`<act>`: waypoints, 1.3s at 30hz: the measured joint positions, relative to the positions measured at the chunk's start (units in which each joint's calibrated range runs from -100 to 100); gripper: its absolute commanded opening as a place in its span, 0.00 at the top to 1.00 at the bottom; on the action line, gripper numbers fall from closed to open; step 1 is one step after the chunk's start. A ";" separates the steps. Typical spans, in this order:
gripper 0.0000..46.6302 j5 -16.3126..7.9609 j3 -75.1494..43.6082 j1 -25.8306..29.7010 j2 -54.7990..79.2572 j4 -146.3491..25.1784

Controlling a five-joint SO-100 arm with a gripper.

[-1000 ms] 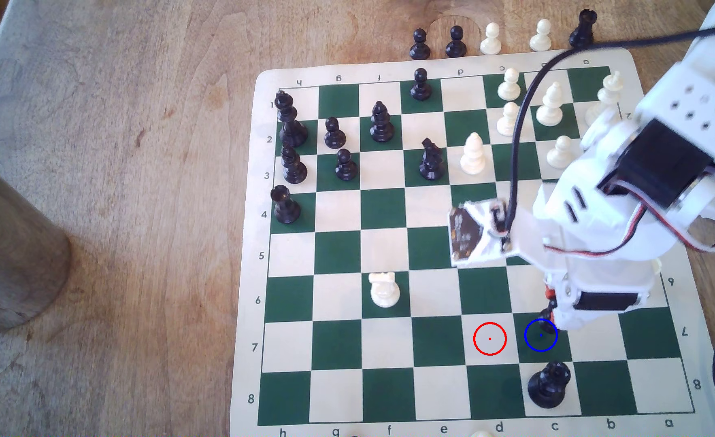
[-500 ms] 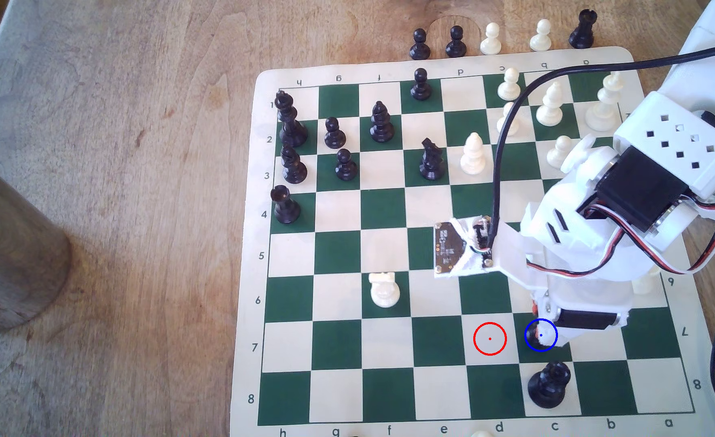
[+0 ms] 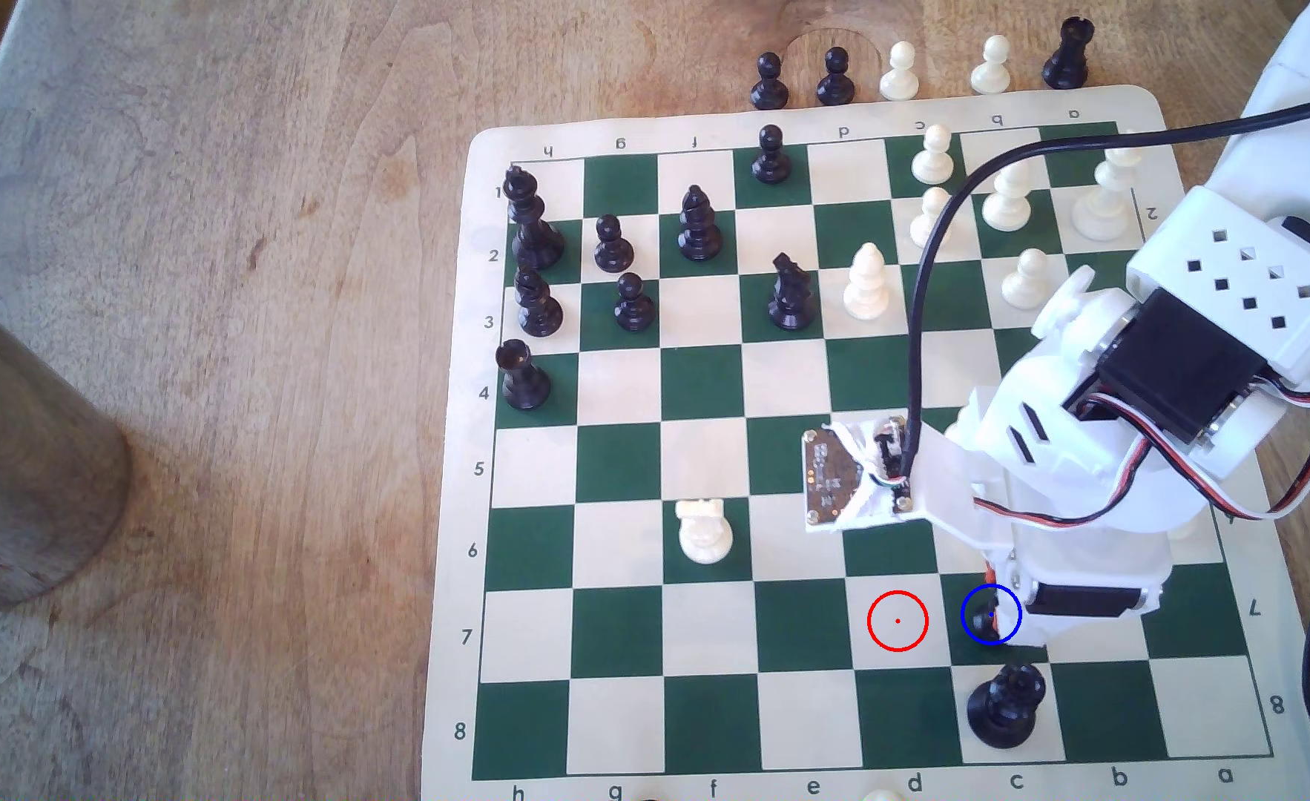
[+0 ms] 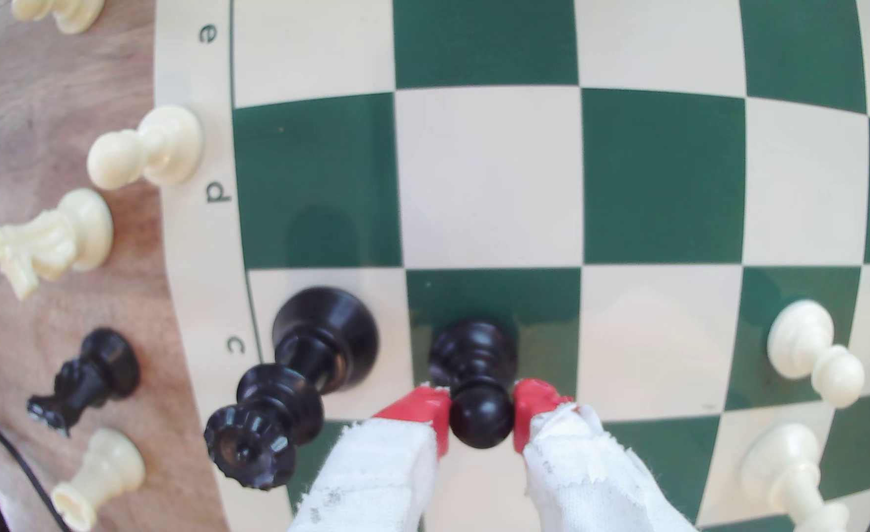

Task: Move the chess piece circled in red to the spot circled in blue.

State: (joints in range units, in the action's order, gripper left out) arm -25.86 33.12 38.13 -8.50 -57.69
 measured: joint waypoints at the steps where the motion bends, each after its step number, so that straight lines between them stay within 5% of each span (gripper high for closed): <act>1: 0.58 0.00 0.00 0.00 0.00 -0.24; 19: 0.63 1.03 0.27 0.07 -0.25 -2.95; 35: 0.61 3.61 8.95 1.33 -15.67 -11.79; 39: 0.75 3.42 8.95 3.17 -21.03 -16.73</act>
State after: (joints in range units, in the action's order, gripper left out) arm -22.44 42.07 41.30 -29.53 -74.42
